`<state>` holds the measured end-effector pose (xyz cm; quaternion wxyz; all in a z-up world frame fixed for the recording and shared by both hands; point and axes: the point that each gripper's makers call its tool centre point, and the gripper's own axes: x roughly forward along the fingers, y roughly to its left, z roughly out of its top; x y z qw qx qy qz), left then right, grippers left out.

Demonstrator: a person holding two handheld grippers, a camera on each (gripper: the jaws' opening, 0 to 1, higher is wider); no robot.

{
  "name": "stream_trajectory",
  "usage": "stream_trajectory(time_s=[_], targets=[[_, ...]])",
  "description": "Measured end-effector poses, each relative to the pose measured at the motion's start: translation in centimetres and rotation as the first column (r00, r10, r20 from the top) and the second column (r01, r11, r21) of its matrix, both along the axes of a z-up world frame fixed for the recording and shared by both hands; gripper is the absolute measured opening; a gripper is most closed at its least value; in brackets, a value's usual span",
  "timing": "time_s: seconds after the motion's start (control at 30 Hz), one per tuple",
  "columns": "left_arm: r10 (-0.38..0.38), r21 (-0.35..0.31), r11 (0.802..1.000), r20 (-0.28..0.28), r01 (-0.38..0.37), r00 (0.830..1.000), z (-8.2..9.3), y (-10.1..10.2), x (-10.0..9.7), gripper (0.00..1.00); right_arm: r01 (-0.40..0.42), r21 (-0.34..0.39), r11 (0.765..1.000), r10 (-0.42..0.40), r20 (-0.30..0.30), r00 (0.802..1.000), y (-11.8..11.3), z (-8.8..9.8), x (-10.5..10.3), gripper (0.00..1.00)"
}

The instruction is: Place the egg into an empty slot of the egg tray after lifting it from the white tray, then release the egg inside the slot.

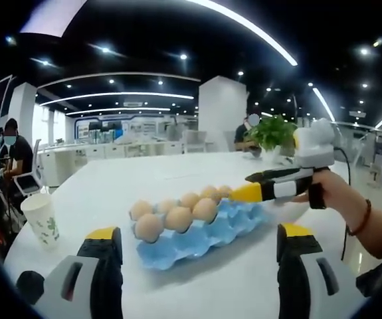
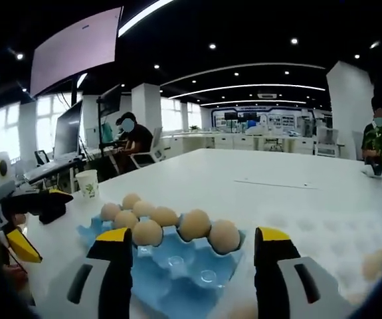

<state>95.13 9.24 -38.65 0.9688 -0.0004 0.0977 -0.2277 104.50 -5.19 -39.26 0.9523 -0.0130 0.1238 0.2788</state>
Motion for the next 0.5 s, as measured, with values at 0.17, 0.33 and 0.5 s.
stream_trajectory(time_s=[0.17, 0.33, 0.5], targets=[[0.0, -0.002, 1.0, 0.001, 0.0, 1.0, 0.0, -0.2, 0.0, 0.99, 0.034, 0.005, 0.999, -0.034, 0.006, 0.999, -1.8, 0.3, 0.3, 0.77], [0.001, -0.006, 1.0, 0.013, -0.001, 1.0, 0.1, -0.3, 0.1, 0.99, 0.062, 0.028, 0.998, -0.062, -0.004, 0.998, -3.0, 0.1, -0.1, 0.77], [-0.008, -0.029, 1.0, 0.02, 0.009, 1.0, 0.4, -0.6, 0.2, 0.99, 0.077, 0.025, 0.997, -0.077, -0.001, 0.997, -3.8, 0.2, -0.1, 0.77]])
